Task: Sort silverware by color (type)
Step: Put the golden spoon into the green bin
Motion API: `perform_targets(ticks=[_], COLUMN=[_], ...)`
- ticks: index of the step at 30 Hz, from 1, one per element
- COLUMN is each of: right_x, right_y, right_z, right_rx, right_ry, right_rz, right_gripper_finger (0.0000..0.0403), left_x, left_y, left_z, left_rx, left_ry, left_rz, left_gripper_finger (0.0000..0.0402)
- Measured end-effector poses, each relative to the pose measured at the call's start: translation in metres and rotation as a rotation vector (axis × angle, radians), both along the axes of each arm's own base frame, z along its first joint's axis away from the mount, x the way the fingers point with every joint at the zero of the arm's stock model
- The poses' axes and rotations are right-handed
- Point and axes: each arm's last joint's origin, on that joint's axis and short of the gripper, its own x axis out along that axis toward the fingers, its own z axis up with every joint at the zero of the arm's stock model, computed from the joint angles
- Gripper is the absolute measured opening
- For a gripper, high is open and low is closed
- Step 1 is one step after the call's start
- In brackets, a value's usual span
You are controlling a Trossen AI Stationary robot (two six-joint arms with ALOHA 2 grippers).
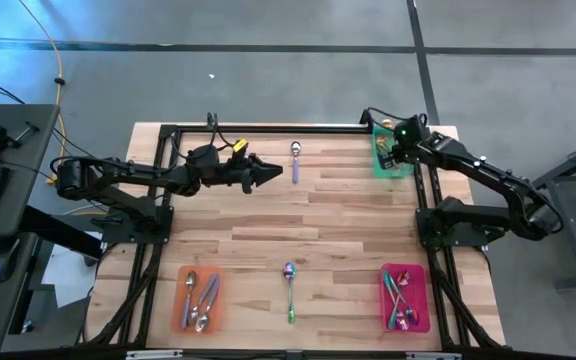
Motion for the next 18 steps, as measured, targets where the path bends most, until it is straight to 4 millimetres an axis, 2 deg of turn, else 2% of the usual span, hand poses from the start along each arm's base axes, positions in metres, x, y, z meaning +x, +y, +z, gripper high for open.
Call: perform_targets(ticks=[5,12,18], right_x=[0.001,0.007,0.009], right_y=[-0.012,-0.033,-0.041], right_z=[-0.001,-0.019,-0.034], right_rx=[-0.005,0.007,0.053], right_ry=[-0.012,0.015,0.082], right_rz=[0.051,0.063,0.074], right_gripper_finger=[0.0,0.0,0.0], left_x=[0.0,0.0,0.0], left_y=[0.0,0.0,0.0], left_z=[-0.001,-0.002,-0.002], left_rx=[0.012,0.011,0.004], left_ry=[0.016,0.02,0.02], left_rz=[0.002,0.002,0.001], left_gripper_finger=[0.0101,0.0101,0.0101])
